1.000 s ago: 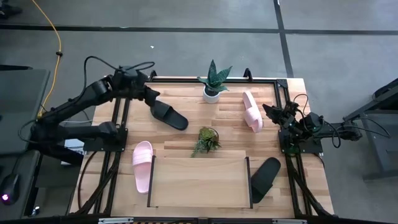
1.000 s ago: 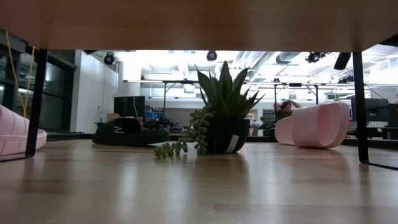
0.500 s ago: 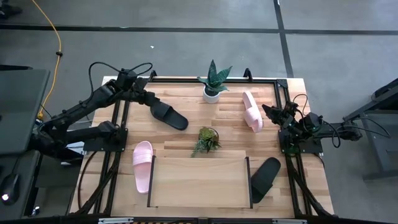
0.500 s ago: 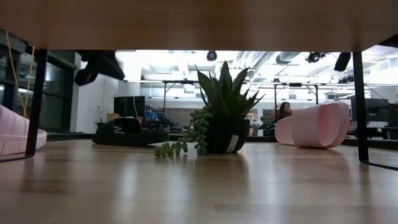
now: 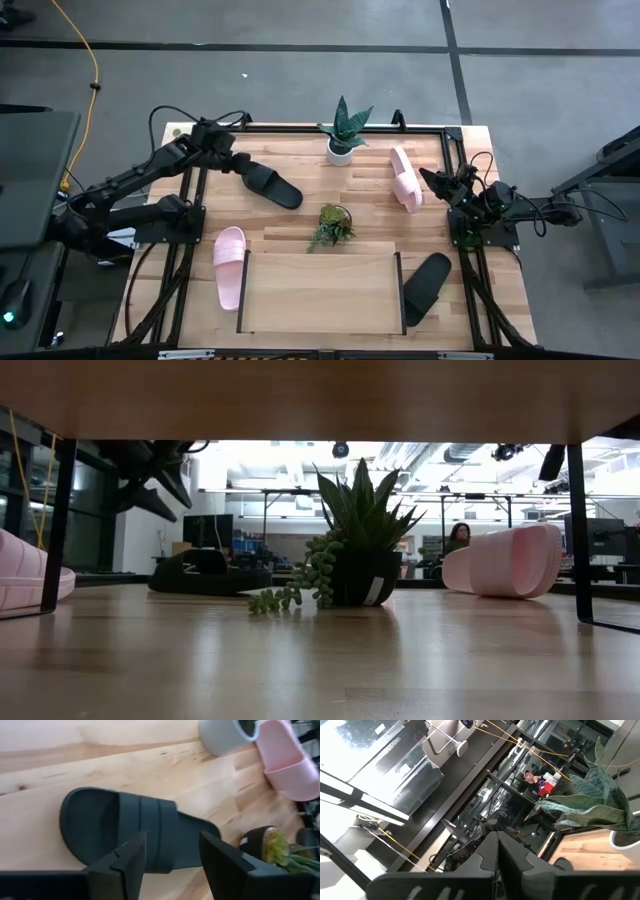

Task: Pick and place slides into the shelf
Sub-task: Put the top black slide on the shelf

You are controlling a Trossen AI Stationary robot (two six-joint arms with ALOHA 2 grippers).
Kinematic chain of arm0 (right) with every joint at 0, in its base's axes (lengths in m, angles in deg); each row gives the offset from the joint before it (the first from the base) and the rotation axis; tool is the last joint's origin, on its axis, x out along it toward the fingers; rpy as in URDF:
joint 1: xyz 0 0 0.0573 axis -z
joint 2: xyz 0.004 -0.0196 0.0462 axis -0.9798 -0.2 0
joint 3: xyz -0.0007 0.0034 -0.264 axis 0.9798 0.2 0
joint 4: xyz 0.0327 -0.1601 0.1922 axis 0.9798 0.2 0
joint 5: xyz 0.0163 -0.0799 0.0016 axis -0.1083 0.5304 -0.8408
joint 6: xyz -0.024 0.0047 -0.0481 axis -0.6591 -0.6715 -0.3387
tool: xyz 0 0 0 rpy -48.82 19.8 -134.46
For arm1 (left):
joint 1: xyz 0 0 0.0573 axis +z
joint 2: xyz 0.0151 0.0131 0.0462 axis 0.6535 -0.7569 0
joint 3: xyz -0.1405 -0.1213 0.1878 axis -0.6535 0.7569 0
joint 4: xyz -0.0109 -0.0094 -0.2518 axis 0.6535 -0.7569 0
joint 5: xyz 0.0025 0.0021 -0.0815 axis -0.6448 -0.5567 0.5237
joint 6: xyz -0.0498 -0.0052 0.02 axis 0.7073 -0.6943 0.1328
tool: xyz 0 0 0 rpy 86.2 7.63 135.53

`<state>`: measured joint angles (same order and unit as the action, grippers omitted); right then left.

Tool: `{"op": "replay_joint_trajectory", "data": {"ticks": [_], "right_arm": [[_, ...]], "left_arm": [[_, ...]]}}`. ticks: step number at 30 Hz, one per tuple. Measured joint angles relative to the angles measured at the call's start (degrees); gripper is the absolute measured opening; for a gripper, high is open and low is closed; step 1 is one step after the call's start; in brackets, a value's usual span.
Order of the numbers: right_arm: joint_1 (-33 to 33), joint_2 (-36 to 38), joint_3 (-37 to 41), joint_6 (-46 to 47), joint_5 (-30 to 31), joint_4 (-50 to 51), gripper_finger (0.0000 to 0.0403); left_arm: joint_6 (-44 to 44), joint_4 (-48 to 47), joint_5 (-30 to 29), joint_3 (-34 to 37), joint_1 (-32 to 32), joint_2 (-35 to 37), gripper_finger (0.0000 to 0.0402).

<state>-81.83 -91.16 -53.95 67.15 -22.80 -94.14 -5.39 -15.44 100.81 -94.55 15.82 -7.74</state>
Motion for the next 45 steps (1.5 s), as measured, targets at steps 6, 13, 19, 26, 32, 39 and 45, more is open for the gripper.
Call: {"op": "replay_joint_trajectory", "data": {"ticks": [6, 13, 19, 26, 32, 39, 45], "right_arm": [[0.0, 0.0, 0.0, 0.0, 0.0, 0.0, 0.0000], [0.0, 0.0, 0.0, 0.0, 0.0, 0.0, 0.0000], [0.0, 0.0, 0.0, 0.2, 0.0, 0.0, 0.0000], [0.0, 0.0, 0.0, 0.2, 0.0, 0.0, 0.0000], [0.0, 0.0, 0.0, 0.2, 0.0, 0.0, 0.0000], [0.0, 0.0, 0.0, 0.1, -0.1, 0.1, 0.0000], [0.0, 0.0, 0.0, 0.0, -0.1, 0.1, 0.0000]], "left_arm": [[0.0, 0.3, -0.5, 2.1, 0.0, -2.3, 0.0187], [-2.8, 1.2, -0.5, 2.3, 0.0, -6.3, 0.0194], [-2.9, 3.6, -0.4, 2.3, 0.0, -10.1, 0.0195], [-2.9, 5.0, 0.2, 2.3, 0.0, -13.0, 0.0194], [-3.0, 6.8, 2.2, 2.3, 0.0, -14.7, 0.0195], [-3.1, 8.0, 3.1, 2.3, 0.0, -16.6, 0.0195], [-3.1, 9.4, 2.4, 2.3, 0.0, -17.7, 0.0195]]}}
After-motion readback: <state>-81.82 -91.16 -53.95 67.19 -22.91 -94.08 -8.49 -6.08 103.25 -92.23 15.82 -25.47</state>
